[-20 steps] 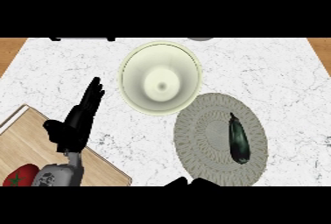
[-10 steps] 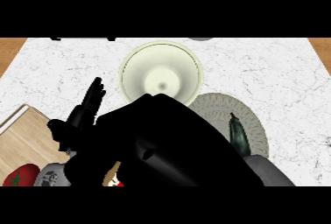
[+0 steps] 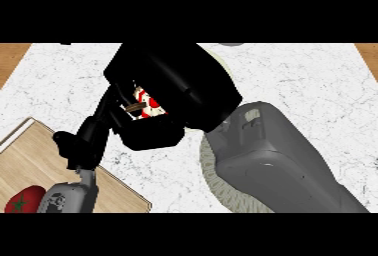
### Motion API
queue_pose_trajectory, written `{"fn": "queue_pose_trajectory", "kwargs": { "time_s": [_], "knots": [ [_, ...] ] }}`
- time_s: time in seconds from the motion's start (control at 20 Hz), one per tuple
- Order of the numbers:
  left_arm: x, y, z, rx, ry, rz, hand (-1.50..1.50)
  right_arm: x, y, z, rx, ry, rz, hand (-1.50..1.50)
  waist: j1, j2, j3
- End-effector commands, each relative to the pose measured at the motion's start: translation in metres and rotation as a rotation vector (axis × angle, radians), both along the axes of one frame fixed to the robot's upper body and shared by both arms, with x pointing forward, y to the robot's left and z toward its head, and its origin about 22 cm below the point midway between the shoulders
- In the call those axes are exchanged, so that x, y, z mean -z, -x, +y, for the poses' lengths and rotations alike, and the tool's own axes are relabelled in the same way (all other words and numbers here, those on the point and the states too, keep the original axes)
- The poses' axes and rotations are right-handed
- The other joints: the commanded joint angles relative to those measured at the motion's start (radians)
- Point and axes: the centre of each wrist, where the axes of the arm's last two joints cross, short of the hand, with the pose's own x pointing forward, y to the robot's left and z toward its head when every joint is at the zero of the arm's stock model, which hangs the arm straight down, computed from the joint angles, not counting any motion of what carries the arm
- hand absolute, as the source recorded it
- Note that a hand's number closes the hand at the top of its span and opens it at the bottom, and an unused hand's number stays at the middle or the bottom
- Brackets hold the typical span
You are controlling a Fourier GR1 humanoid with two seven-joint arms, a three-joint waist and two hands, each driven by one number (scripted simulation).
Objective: Pick the cupcake from the placemat and place it in the bowl
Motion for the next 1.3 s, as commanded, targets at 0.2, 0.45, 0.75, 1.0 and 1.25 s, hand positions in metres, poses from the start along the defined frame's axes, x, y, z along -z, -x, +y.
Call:
{"fn": "queue_pose_trajectory", "kwargs": {
  "time_s": [0.2,0.45,0.75,1.0,1.25],
  "knots": [
    [0.004,0.007,-0.006,-0.018,-0.022,0.011,0.0,0.057,-0.064,0.015,0.095,0.054,-0.017,1.5,0.002,-0.001,0.001],
    [-0.014,-0.006,-0.01,-0.002,0.003,0.007,0.0,0.079,-0.102,-0.003,0.119,0.113,-0.029,1.5,0.004,0.001,0.001],
    [-0.003,-0.004,-0.01,0.041,-0.012,-0.018,0.0,0.114,-0.128,-0.005,0.099,0.204,0.111,1.5,0.025,0.007,0.0],
    [0.017,-0.002,-0.01,0.003,0.002,-0.003,0.0,0.135,-0.139,-0.022,0.032,0.159,0.29,-1.5,0.014,0.007,0.001],
    [0.01,-0.009,-0.013,0.006,0.0,-0.015,0.0,0.164,-0.143,-0.044,-0.056,0.024,0.309,-1.5,0.018,0.011,0.001]
  ]
}}
